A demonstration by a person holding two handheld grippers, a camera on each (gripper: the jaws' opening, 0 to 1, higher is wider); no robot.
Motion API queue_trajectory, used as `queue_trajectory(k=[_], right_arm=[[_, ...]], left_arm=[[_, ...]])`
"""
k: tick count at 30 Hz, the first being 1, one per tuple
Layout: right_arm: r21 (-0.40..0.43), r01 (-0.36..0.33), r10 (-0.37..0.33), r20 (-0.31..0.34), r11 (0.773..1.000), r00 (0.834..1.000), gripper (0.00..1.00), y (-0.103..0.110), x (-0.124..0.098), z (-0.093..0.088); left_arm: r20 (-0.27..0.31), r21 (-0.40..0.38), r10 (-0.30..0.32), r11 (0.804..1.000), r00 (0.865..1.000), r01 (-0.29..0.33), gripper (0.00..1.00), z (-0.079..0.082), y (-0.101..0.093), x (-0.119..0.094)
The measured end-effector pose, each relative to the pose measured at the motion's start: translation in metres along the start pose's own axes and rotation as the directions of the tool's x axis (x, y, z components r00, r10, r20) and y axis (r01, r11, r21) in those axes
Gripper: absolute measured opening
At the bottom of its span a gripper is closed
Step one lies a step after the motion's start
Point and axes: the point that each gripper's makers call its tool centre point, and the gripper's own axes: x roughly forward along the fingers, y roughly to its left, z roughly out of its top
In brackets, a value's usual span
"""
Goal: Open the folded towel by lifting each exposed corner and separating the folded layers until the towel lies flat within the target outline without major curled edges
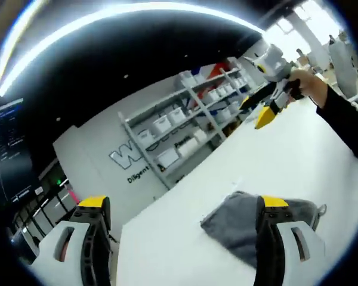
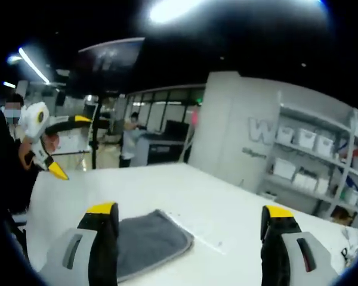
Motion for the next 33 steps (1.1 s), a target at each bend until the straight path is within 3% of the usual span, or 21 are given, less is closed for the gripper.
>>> queue_trajectory(k=[14,26,33], right_arm=[[0.007,-0.038,0.038,-0.009,0.999,0.999,0.99,-0.004,0.022,-0.008],[0.019,-0.048,0.048,-0.007,0.999,0.999,0.96,-0.013,0.047,-0.016],[0.032,-0.054,0.054,-0.013,0.998,0.998,0.95,-0.019,0.063,-0.022]], left_arm=[[-0.024,0.107,-0.015,0.994,1.0,0.018,1.0,0.005,-0.042,-0.012],[-0.018,0.183,0.057,0.982,0.998,-0.053,1.0,0.003,-0.062,-0.014],[-0.031,0.212,0.05,0.976,0.998,-0.043,1.0,-0.001,-0.079,-0.017]])
